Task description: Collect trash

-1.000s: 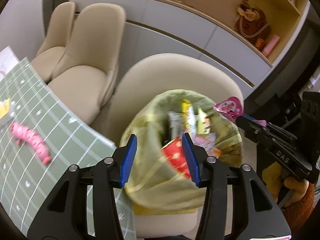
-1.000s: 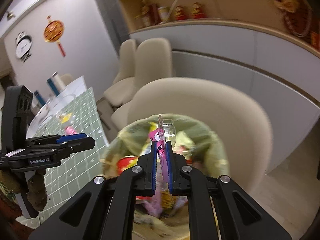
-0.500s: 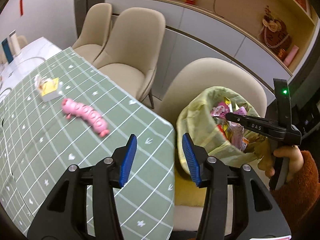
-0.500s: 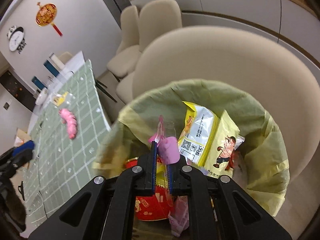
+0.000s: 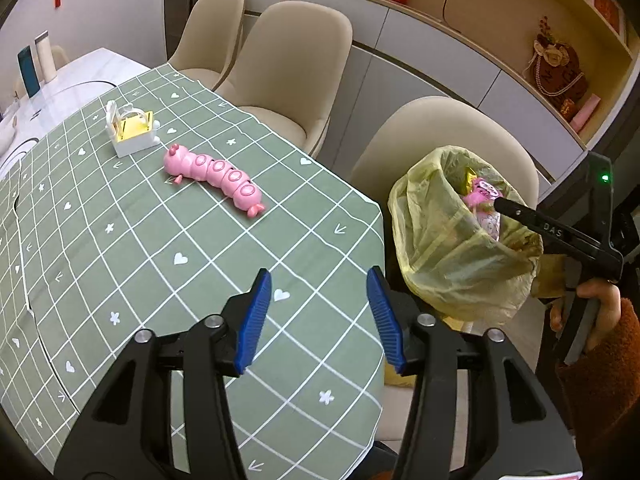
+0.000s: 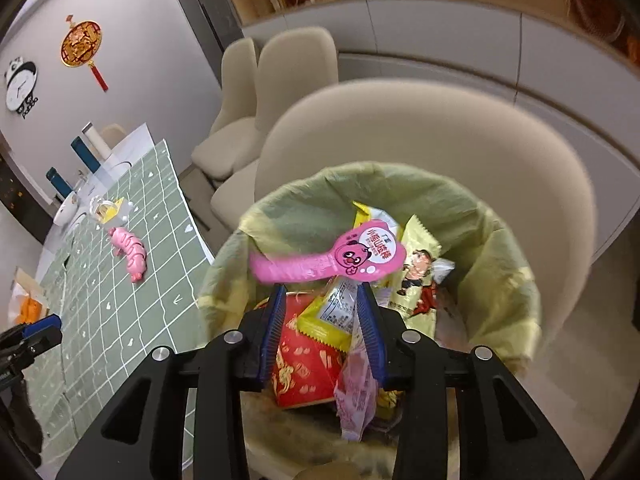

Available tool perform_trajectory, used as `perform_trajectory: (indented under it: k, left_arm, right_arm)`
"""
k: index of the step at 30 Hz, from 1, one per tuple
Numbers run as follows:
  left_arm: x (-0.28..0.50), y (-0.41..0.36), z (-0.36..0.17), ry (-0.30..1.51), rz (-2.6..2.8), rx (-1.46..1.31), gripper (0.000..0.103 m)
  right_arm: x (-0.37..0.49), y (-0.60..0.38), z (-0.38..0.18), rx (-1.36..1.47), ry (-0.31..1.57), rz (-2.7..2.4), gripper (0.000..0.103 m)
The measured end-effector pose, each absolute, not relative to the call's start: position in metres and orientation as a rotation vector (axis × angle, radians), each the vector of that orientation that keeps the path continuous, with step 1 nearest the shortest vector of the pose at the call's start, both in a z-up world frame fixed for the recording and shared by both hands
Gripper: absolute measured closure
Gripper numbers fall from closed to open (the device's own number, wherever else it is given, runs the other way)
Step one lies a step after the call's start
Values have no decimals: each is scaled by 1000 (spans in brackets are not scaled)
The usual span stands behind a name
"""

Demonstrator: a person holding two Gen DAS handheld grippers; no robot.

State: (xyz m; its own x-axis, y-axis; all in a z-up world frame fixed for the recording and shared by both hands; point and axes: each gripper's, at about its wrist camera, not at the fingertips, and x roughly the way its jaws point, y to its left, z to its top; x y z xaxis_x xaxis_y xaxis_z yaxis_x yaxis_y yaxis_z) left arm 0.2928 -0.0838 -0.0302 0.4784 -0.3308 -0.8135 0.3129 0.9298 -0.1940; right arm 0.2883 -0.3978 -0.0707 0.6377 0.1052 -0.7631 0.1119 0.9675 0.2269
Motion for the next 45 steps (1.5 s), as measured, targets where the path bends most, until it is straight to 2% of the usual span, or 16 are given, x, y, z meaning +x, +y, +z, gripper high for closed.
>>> perform_trajectory:
  k: [4,9,14,16,19,28,36,45]
  left_arm:
    - [279,-75,-24,952,-414,9,49]
    - [257,-48,-14,874,-395,32,48]
    - [233,-14,-6,813,-388,30,36]
    - [223,-5,-3,793,-405,36,25]
    - [203,6,3,762,-434,62,18]
    - [158,39,8,720,-427,83,17]
    - [124,45,27,616,-370,120,18]
    - [107,39,31,616,-393,129,19]
  right_arm:
    - [259,-386,-54,273,817,-40,67]
    - [214,-349,-29,287,739,-46,67]
    - [173,-282,-13,237,678,-46,67]
    - [157,-262,-8,230,659,-44,67]
    - [130,-229,-5,252,649,-38,67]
    - [75,-157,-3,213,634,-73,67]
    - [42,-137,11,167,572,-129,67]
    - [19,-143,16,174,556,-153,67]
